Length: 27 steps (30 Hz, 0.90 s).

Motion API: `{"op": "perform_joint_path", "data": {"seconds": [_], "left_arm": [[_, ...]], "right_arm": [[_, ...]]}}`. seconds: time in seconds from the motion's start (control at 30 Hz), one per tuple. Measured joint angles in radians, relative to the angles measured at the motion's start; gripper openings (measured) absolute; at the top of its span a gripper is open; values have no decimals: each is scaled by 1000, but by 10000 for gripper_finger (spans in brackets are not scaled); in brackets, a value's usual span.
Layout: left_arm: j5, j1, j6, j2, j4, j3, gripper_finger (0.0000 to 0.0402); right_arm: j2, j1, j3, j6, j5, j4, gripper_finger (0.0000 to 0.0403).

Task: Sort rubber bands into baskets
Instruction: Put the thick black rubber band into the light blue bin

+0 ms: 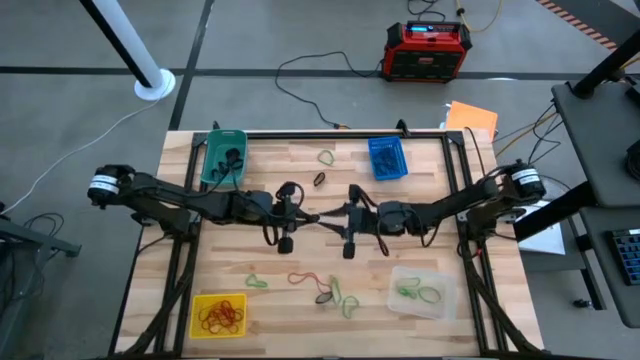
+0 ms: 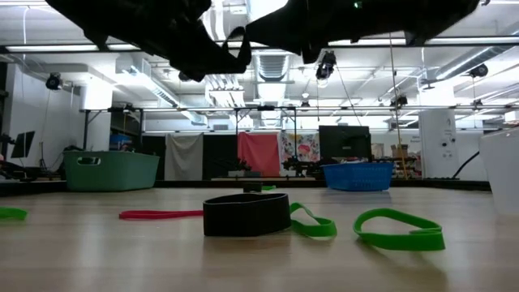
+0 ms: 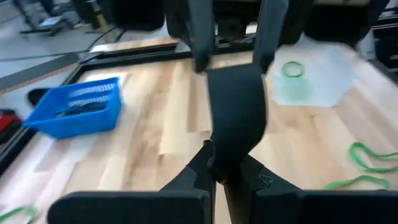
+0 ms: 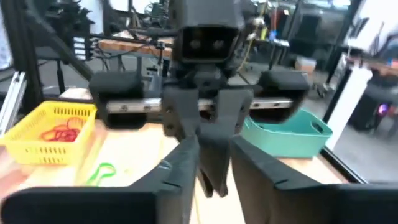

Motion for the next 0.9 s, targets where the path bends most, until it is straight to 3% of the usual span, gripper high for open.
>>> {"op": "perform_joint_path", "data": {"seconds": [0.1,0.2,0.33,0.47,0.63,0.8,0.9], "left_arm": [[-73,3,-16,-38,-73,7,1],[-220,14,-60,-78,-251,44,1],[-386,63,-186,-102,-628,160,0],[-502,180,-300,-92,-1011,294,0],[-495,441,-311,-75,-1249,387,0],[-393,720,-310,-50,-1352,407,0],[-342,830,-309,-30,-1357,397,0]], "right_arm": [[-43,-24,27,43,2,-137,134],[-87,-49,54,77,2,-254,164],[-116,-82,93,126,1,-365,190],[-109,-104,122,116,2,-422,203],[-84,-115,126,110,0,-423,205],[-71,-115,124,125,0,-424,206],[-64,-114,124,125,0,-427,206]]}}
